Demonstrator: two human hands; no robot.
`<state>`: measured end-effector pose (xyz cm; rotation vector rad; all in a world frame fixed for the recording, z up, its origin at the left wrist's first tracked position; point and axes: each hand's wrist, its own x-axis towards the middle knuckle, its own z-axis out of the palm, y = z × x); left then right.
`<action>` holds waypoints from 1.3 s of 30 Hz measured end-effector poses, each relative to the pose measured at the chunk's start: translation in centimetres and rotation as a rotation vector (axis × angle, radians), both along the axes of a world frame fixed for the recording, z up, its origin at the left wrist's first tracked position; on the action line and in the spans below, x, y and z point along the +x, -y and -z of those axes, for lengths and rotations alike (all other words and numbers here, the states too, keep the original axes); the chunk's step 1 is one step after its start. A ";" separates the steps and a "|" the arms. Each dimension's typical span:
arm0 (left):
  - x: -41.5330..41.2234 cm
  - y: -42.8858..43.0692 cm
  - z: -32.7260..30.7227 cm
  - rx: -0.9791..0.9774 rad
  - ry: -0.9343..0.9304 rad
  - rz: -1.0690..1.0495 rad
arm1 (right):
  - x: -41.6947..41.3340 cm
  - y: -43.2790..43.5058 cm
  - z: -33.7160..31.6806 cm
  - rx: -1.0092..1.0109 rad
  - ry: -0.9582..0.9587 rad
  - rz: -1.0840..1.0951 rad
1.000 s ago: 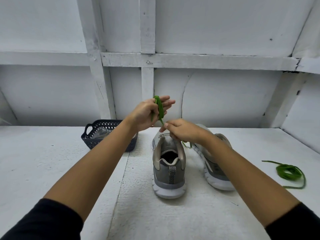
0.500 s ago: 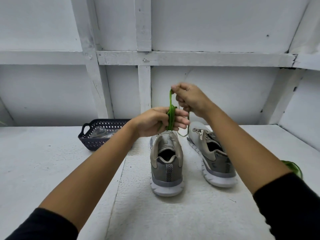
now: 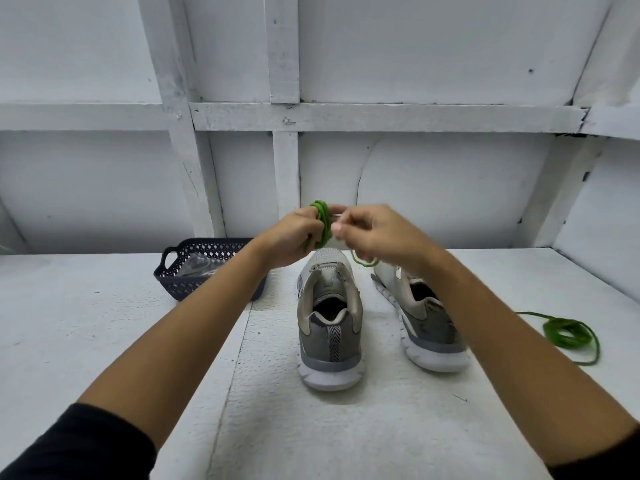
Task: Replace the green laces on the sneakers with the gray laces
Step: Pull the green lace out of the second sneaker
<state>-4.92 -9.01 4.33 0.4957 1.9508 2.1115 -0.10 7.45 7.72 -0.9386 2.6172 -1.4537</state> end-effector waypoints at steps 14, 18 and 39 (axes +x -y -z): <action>1.6 -1.0 -1.4 0.311 0.026 0.284 | -6.0 0.4 3.3 0.016 0.074 0.165; 0.4 0.1 -1.6 0.249 -0.046 0.030 | -3.3 0.8 5.5 0.128 -0.006 0.121; 0.8 -0.3 -0.7 0.333 0.062 0.282 | -5.3 0.2 5.1 -0.139 0.216 0.171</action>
